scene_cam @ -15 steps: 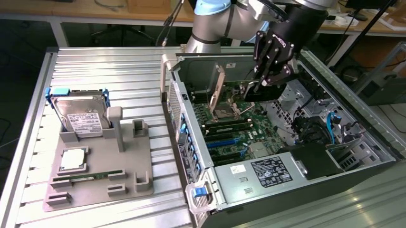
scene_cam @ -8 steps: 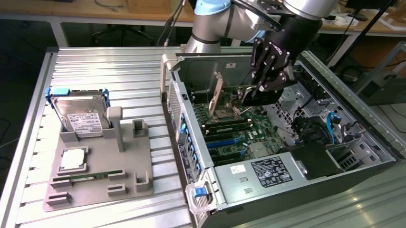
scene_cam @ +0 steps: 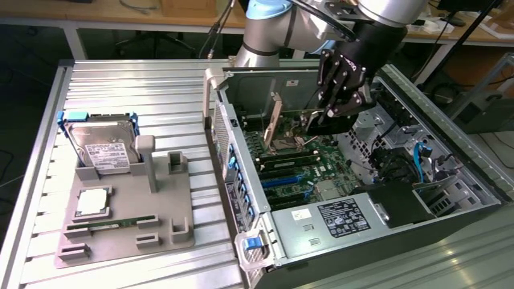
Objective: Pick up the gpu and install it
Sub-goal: 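Insert the gpu into the slot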
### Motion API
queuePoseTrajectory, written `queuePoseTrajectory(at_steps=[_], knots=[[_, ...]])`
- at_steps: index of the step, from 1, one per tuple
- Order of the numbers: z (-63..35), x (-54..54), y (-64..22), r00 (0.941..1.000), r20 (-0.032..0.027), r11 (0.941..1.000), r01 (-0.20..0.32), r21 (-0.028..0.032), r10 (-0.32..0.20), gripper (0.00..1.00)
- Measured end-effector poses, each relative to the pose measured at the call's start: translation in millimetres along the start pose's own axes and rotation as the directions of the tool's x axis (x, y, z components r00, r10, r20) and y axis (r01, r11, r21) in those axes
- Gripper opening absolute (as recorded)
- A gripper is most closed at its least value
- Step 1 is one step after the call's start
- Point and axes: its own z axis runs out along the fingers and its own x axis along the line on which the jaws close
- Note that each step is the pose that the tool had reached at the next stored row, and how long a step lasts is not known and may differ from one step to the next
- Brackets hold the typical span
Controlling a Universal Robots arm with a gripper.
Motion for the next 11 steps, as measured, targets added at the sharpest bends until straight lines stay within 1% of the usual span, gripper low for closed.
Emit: queuePoseTrajectory(at_steps=[11], knots=[[3.0, 0.1, -0.2, 1.0, 0.0, 1.0, 0.0, 0.0, 0.0, 0.27]])
